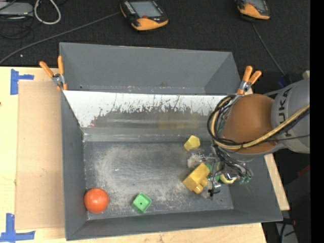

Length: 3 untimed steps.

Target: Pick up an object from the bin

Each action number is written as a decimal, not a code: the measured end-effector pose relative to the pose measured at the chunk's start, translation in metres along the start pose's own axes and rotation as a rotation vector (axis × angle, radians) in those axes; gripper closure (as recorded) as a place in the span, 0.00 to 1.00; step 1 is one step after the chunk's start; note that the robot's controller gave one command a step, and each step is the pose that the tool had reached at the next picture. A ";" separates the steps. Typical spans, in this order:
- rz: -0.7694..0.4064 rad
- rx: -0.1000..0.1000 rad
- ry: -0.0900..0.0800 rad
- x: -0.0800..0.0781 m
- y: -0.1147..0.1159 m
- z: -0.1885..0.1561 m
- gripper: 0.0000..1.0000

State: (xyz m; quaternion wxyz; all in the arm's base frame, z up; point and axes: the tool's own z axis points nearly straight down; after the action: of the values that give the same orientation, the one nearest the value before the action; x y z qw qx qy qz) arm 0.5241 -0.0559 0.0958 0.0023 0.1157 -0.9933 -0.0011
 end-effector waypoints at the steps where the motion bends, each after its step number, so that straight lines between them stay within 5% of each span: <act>1: -0.232 0.002 -0.003 0.000 -0.002 0.020 0.00; 2: -0.391 -0.003 0.002 0.002 0.005 0.025 1.00; 3: -0.391 -0.003 0.002 0.003 0.005 0.025 1.00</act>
Offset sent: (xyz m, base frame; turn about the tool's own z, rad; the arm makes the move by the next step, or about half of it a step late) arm -0.0044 0.0039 -0.0258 -0.3948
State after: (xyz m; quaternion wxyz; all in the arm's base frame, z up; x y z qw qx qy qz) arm 0.5204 -0.0519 0.0710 0.0033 0.3063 -0.9519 -0.0029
